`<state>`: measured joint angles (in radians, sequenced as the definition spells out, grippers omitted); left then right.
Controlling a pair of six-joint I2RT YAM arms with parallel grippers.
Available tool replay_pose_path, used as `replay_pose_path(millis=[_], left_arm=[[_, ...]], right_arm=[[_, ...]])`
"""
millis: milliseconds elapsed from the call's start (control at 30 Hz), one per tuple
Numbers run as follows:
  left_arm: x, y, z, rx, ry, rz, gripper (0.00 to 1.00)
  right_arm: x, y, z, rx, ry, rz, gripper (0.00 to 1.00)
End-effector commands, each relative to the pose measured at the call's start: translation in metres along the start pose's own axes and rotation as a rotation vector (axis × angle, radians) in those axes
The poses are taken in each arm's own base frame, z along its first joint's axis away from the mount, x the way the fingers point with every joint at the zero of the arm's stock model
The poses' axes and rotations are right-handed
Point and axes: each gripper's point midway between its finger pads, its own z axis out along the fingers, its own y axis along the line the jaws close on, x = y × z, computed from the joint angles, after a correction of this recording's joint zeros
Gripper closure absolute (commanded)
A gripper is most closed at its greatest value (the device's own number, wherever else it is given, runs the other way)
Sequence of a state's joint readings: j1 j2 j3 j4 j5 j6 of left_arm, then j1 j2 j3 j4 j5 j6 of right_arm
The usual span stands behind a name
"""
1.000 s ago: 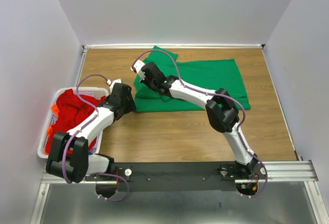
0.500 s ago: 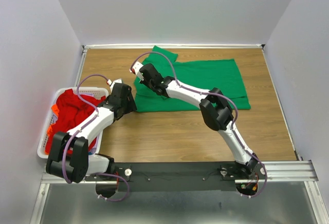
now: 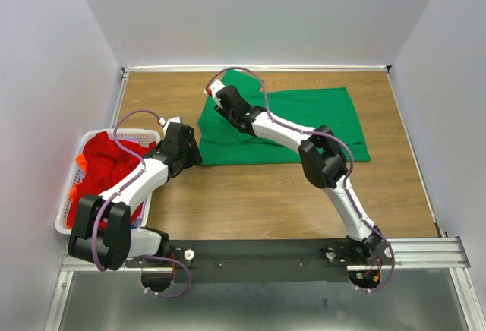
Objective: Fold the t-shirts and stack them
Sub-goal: Fold the tshirt
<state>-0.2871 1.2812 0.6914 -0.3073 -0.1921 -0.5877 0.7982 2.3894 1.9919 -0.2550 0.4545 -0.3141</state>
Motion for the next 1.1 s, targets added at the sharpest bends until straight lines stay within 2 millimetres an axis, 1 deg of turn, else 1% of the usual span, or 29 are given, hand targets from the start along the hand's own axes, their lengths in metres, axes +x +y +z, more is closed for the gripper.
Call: replay_pose_path(millis=[0,33,67,100,133,167,267,300,367,433,500,600,700,800,833,900,1067], left_arm=[[-0.01,-0.01,-0.001,0.036,-0.014,-0.017,0.27],[-0.011,-0.011,0.0,0.037,-0.013,-0.017,0.27],[-0.012,-0.012,0.001,0.041,-0.014,-0.017,0.27],[-0.013,-0.014,0.002,0.044,-0.011,-0.014,0.27],[-0.012,-0.015,0.005,0.043,-0.003,-0.01,0.27],[-0.015,-0.017,0.006,0.046,-0.003,-0.009,0.27],[-0.013,-0.019,0.012,0.042,0.012,-0.005,0.27],[-0.015,-0.021,0.013,0.045,0.012,-0.005,0.27],[-0.013,-0.023,0.017,0.043,0.022,0.0,0.27],[-0.013,-0.022,0.021,0.032,0.028,0.005,0.27],[-0.008,-0.02,0.025,0.019,0.047,0.011,0.29],[0.002,-0.015,0.03,0.0,0.074,0.016,0.31],[0.012,-0.01,0.035,-0.02,0.102,0.021,0.36],[0.02,-0.006,0.039,-0.034,0.125,0.023,0.41],[0.022,-0.004,0.04,-0.04,0.129,0.024,0.45],[0.026,-0.002,0.042,-0.049,0.141,0.027,0.49],[0.031,0.002,0.044,-0.067,0.155,0.032,0.52]], right_arm=[[-0.015,-0.015,-0.031,-0.052,-0.052,0.073,0.42],[-0.014,-0.01,-0.036,-0.088,-0.058,0.079,0.41],[-0.011,-0.006,-0.047,-0.129,-0.061,0.091,0.39],[-0.012,0.005,-0.052,-0.196,-0.075,0.095,0.36],[-0.012,0.008,-0.057,-0.222,-0.08,0.102,0.34],[-0.006,0.014,-0.061,-0.253,-0.073,0.103,0.33],[0.006,0.019,-0.062,-0.269,-0.05,0.096,0.29],[0.013,0.023,-0.061,-0.278,-0.037,0.086,0.28],[0.019,0.028,-0.06,-0.293,-0.027,0.072,0.25],[0.027,0.033,-0.061,-0.313,-0.012,0.059,0.25],[0.032,0.037,-0.062,-0.332,-0.002,0.047,0.25],[0.043,0.036,-0.061,-0.321,0.023,0.032,0.25],[0.055,0.032,-0.057,-0.279,0.054,-0.002,0.25],[0.059,0.03,-0.054,-0.261,0.064,-0.027,0.25],[0.06,0.03,-0.053,-0.259,0.067,-0.032,0.25],[0.06,0.03,-0.053,-0.259,0.066,-0.038,0.25],[0.064,0.036,-0.053,-0.287,0.073,-0.045,0.26]])
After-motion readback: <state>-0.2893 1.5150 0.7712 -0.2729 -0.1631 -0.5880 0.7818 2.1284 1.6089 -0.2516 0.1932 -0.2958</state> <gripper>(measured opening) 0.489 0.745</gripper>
